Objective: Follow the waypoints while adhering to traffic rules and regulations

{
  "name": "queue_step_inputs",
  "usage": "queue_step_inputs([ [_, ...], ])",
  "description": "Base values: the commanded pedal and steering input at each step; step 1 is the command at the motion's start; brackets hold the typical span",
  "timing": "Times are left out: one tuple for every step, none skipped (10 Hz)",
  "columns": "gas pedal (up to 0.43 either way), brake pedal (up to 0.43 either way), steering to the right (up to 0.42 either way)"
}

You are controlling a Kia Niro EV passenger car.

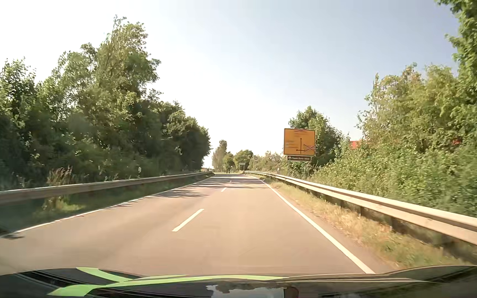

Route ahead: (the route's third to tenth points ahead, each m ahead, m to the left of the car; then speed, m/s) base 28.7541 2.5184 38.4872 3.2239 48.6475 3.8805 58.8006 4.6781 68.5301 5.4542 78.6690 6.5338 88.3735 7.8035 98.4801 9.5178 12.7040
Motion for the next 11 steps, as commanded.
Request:
queue_step_inputs([
  [0.209, 0.000, -0.009],
  [0.209, 0.000, -0.008],
  [0.209, 0.000, -0.008],
  [0.209, 0.000, -0.008],
  [0.209, 0.000, -0.008],
  [0.209, 0.000, -0.008],
  [0.209, 0.000, -0.008],
  [0.209, 0.000, -0.008],
  [0.209, 0.000, -0.008],
  [0.209, 0.000, -0.008],
  [0.209, 0.000, -0.008],
])
